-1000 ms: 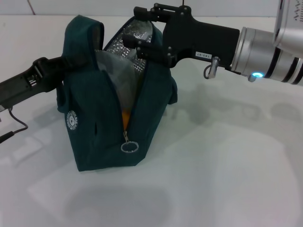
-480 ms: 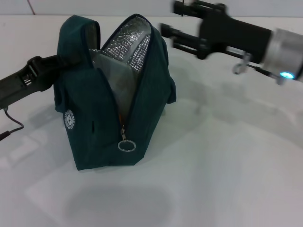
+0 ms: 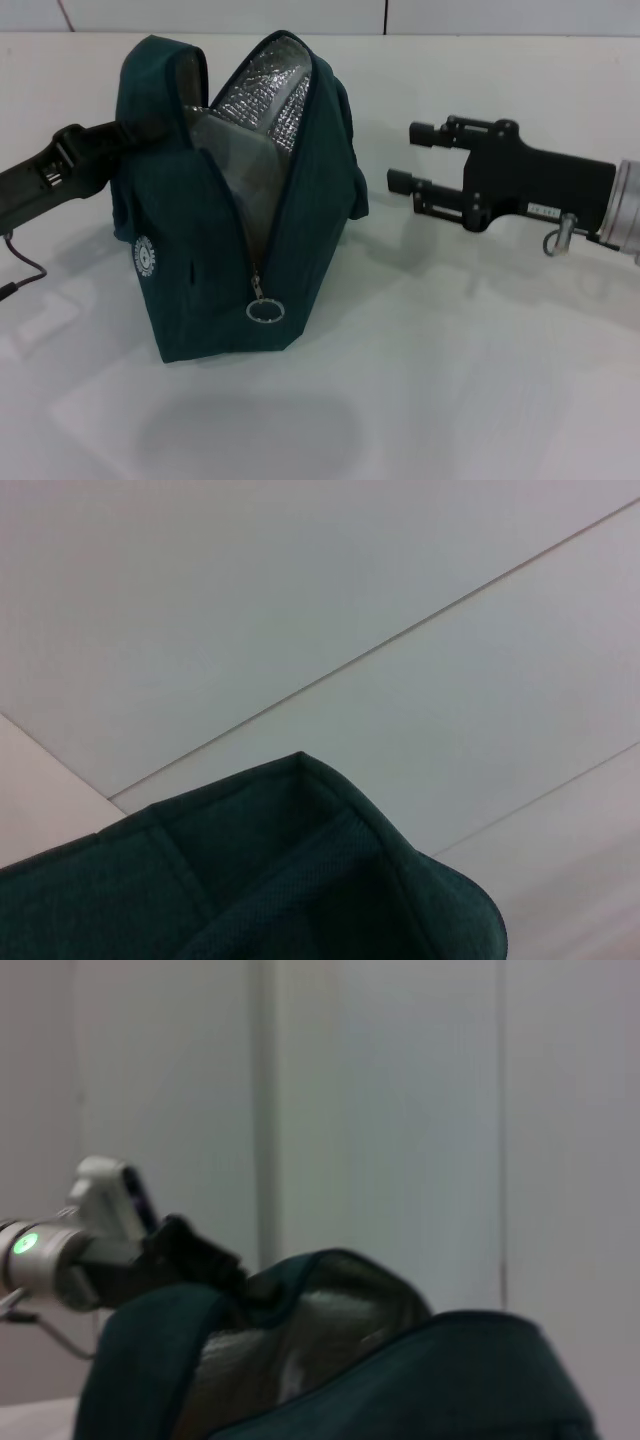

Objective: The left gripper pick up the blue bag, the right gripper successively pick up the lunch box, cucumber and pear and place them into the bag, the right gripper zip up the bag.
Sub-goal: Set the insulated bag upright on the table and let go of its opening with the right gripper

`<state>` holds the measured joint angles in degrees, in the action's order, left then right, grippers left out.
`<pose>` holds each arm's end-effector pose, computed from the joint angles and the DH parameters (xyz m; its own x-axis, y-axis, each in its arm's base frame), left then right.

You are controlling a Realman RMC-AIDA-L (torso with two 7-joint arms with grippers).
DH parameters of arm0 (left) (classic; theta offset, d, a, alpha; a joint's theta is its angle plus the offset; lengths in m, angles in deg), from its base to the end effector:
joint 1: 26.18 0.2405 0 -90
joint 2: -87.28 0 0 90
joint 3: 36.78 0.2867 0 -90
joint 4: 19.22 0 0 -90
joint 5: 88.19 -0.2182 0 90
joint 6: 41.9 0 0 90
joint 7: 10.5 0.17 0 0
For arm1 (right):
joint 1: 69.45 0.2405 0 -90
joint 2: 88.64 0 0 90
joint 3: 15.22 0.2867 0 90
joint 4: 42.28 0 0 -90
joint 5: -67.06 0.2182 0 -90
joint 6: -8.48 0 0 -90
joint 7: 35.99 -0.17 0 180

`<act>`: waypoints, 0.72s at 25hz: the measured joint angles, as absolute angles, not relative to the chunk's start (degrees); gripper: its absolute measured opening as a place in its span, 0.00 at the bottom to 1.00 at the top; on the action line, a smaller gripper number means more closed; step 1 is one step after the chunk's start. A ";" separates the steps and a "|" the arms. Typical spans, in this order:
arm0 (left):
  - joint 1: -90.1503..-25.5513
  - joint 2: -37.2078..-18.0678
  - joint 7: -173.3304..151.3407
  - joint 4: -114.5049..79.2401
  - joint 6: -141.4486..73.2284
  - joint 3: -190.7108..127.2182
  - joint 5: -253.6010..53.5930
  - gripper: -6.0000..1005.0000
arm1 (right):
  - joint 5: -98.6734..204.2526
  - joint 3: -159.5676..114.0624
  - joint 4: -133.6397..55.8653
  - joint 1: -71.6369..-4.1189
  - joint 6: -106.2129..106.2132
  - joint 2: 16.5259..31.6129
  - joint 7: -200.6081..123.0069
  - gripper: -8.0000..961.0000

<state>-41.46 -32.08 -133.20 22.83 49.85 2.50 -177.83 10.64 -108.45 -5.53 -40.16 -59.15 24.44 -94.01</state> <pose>-0.3165 0.3170 0.0258 -0.0541 0.6713 0.7392 0.8469 -0.3613 0.3901 0.2078 0.3816 -0.0730 0.7972 0.0127 -0.6036 -0.2093 -0.9319 -0.2961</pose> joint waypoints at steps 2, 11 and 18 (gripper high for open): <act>-41.61 -32.08 -133.20 22.82 49.85 2.50 -177.83 0.05 | 9.91 -108.46 -5.80 -40.05 -59.35 24.69 -94.07 0.60; -41.93 -32.13 -133.20 22.79 49.86 2.50 -177.84 0.05 | 8.42 -108.54 -7.92 -37.26 -58.72 26.34 -94.14 0.60; -41.94 -32.13 -133.20 22.14 49.86 2.50 -177.84 0.05 | 7.28 -109.06 -11.02 -34.07 -57.53 27.07 -94.15 0.59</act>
